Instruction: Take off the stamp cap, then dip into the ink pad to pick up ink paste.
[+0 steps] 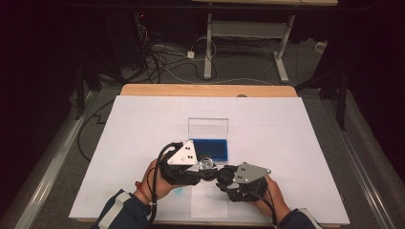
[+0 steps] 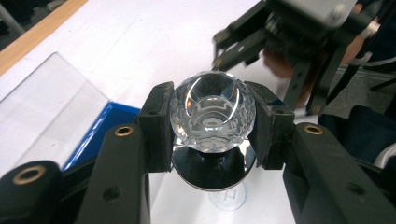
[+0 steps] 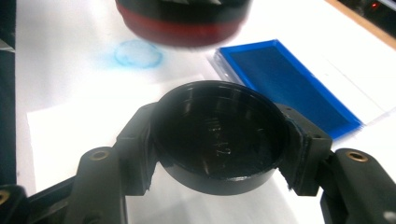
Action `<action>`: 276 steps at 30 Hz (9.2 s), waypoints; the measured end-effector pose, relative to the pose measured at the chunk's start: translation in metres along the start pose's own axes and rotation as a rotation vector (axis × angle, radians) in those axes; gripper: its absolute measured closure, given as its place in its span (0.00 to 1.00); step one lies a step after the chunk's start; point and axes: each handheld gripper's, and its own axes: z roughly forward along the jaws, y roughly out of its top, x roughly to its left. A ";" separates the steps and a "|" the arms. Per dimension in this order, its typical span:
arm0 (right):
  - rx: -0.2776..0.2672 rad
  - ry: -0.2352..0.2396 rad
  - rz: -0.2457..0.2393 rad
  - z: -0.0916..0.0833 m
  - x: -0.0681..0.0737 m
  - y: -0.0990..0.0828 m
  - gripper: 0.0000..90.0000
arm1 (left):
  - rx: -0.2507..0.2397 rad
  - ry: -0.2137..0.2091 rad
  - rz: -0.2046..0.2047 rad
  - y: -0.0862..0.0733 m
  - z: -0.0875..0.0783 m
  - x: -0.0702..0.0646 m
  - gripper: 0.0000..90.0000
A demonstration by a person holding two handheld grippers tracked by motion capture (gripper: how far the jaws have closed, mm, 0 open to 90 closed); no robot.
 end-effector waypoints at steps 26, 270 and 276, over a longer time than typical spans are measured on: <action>-0.014 -0.141 0.031 -0.069 -0.017 -0.037 0.42 | 0.050 0.085 -0.060 -0.025 -0.017 0.025 0.60; 0.050 -0.161 0.063 -0.081 -0.024 -0.054 0.42 | 0.197 0.022 -0.189 -0.020 0.099 0.105 0.60; 0.046 -0.166 0.063 -0.082 -0.024 -0.055 0.42 | 0.233 0.023 -0.178 -0.024 0.101 0.103 0.64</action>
